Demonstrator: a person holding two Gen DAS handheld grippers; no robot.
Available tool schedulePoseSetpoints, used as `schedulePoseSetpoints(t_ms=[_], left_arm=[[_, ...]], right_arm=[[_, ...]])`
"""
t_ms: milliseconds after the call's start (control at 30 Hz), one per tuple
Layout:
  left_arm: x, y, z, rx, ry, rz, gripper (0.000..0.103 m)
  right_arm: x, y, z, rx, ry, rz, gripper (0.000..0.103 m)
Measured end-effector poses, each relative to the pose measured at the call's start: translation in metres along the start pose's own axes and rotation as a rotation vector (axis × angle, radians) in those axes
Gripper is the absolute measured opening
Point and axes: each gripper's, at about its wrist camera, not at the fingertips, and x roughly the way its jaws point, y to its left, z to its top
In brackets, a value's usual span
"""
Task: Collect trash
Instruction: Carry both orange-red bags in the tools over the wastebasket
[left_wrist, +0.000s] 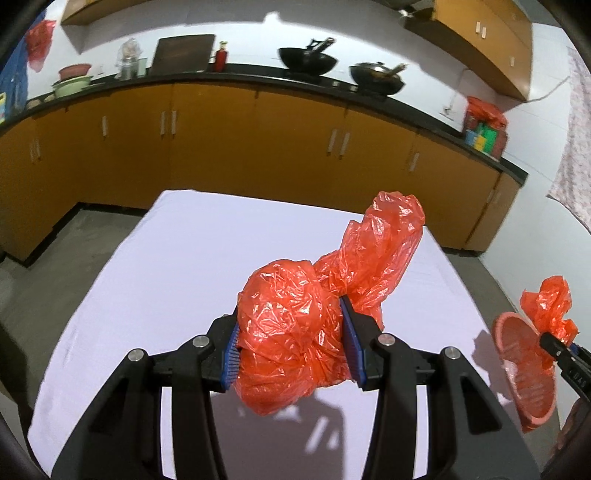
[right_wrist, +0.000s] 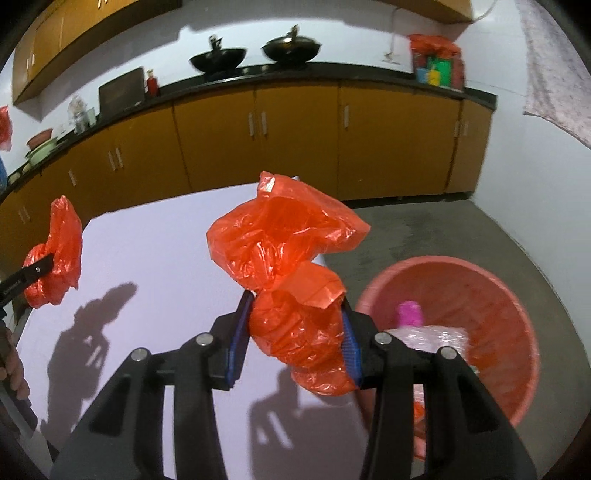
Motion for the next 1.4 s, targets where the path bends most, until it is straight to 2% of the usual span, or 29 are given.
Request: schedulePoseSetpoints(t_ms=[300, 533, 1000, 1400], left_arm=[[-0.012, -0.050, -0.004, 0.037, -0.004, -0.068, 0.046], [-0.018, -0.087, -0.013, 0.074, 0.002, -0.116, 0.046], [-0.015, -0.149, -0.028, 0.116, 0.030, -0.198, 0.046], [-0.003, -0.199, -0.041, 0.165, 0.078, -0.273, 0.046]], right_arm=[[-0.047, -0.052, -0.004, 0.061, -0.065, -0.060, 0.043], [-0.070, -0.091, -0.015, 0.110, -0.081, -0.098, 0.043], [-0.078, -0.131, -0.026, 0.185, -0.095, -0.145, 0.043], [-0.071, -0.147, -0.033, 0.229, -0.089, -0.168, 0.043]])
